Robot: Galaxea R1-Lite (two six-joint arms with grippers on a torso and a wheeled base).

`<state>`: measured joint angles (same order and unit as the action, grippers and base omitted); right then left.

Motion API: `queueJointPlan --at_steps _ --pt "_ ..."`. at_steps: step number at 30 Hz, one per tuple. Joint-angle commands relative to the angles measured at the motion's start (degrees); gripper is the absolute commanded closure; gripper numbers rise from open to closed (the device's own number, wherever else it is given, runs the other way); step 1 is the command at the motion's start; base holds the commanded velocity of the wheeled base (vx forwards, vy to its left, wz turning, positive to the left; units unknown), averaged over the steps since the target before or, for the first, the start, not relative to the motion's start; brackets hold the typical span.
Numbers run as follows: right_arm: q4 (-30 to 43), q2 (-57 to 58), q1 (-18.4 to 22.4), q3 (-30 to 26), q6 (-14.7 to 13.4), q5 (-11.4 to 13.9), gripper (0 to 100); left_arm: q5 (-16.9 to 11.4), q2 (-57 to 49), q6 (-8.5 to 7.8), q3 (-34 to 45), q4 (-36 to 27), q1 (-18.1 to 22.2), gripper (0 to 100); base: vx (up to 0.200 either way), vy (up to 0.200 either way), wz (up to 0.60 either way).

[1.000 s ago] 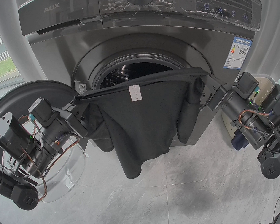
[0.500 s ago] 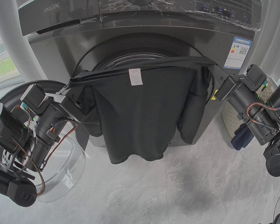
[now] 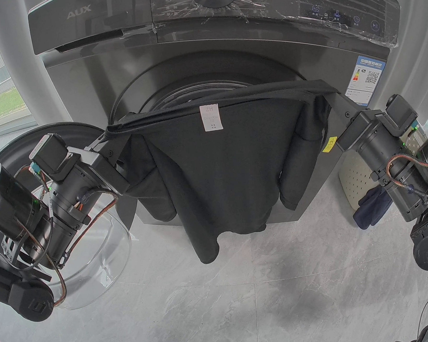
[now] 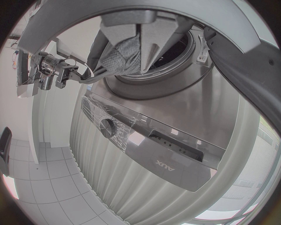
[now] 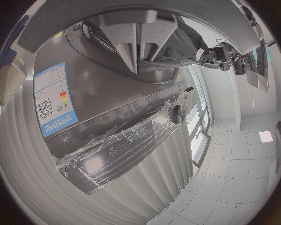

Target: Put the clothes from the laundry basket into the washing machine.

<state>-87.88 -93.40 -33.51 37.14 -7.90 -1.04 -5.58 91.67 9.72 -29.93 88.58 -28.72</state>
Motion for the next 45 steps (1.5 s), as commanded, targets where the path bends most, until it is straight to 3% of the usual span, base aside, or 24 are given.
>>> queueJointPlan --at_steps 1,7,14,23,24,30,36,45 --pt "0.2 1.1 0.0 -0.1 -0.1 0.0 100 0.0 -0.4 -0.22 0.6 0.0 0.0 100 0.000 0.000 0.00" --pt "0.3 0.9 -0.2 -2.5 0.0 0.1 100 0.0 0.4 -0.75 0.4 -0.1 -0.3 100 0.000 0.000 0.00" --pt "0.8 0.5 -3.1 -11.3 0.4 0.5 100 0.0 4.6 -1.10 -0.4 -0.1 -7.1 100 0.000 0.000 0.00" --pt "-0.1 -9.0 -6.6 -11.0 0.3 0.5 100 0.0 7.0 -1.10 -3.1 -1.7 -9.8 100 0.000 0.000 0.00" --pt "-0.2 -12.0 -8.1 -10.7 0.1 0.3 0 -0.5 8.1 -0.93 -4.6 -1.7 -10.7 100 0.000 0.000 0.00" --pt "-0.2 -19.9 -8.6 -10.1 0.4 0.5 0 0.0 10.0 -0.93 -11.3 -3.5 -12.4 100 0.000 0.000 0.00" --pt "-0.3 -26.8 -8.9 -5.0 0.6 0.5 0 0.0 9.8 -1.10 -10.7 -3.5 -14.8 100 0.000 0.000 0.00" --pt "-0.2 -32.4 -8.8 1.0 0.8 0.3 0 -0.1 8.3 -1.10 -10.2 -3.5 -14.9 100 0.000 0.000 0.00"
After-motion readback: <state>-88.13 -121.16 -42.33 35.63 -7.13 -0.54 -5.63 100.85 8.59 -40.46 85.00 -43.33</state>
